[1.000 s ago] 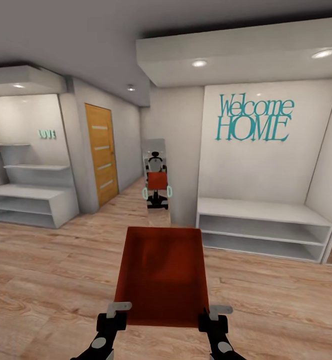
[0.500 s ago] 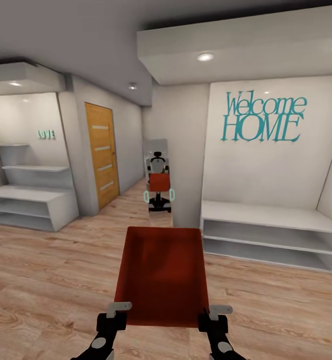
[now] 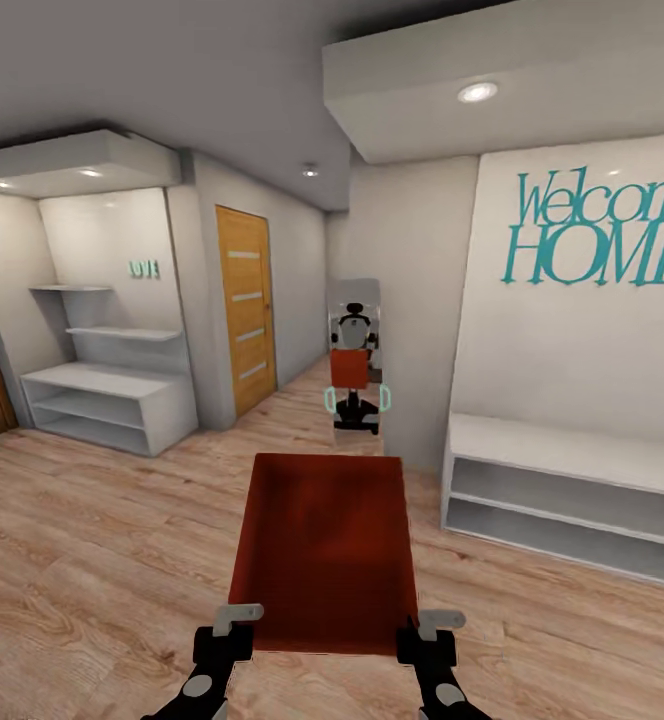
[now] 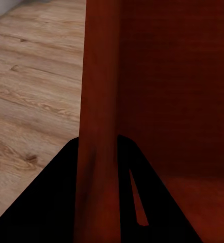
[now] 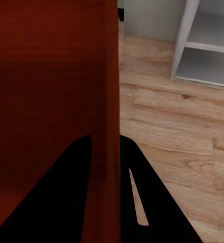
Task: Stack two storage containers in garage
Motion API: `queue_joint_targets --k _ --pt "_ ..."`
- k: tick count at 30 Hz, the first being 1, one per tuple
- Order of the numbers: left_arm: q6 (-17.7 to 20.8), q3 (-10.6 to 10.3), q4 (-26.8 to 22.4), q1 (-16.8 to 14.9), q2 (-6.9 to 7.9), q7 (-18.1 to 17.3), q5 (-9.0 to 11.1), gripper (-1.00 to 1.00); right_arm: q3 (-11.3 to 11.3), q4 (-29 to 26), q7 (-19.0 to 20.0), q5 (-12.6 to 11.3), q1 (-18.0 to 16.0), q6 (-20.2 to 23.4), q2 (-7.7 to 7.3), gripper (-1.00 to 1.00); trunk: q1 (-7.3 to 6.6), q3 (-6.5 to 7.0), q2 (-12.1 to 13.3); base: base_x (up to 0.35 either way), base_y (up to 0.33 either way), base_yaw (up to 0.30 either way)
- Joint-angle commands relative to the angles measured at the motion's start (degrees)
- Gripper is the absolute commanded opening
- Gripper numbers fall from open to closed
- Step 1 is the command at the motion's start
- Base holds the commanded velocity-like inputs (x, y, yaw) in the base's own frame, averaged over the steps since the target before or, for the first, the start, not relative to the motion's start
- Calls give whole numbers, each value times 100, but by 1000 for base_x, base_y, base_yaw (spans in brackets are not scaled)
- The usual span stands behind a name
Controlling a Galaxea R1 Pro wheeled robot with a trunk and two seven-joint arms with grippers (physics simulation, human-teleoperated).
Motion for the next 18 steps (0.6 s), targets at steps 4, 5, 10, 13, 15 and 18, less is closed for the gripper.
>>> queue_joint_targets --k 4,5,10,13,15,18 --pt "-11 -1 18 -3 9 62 29 -100 -112 -337 72 104 -8 -80 -2 -100 5 -11 -8 322 0 177" --pt "-11 0 18 -3 9 62 29 -100 -112 -337 72 104 -8 -80 -2 -100 5 -11 -8 322 0 70" --pt "-11 0 18 -3 9 62 29 -100 -112 -337 72 104 -8 -82 -2 -100 5 -11 -8 323 0 22" --pt "-11 1 18 -3 9 62 29 -100 -112 -337 72 104 -8 -79 -1 -100 5 -11 -8 322 0 3" --pt "-11 1 18 -3 9 62 29 -100 -112 -337 72 104 -8 -78 -2 -100 5 -11 -8 322 0 1" --pt "-11 1 18 -3 9 62 29 -100 -112 -337 72 104 -8 -77 -2 -100 5 -11 -8 323 0 0"
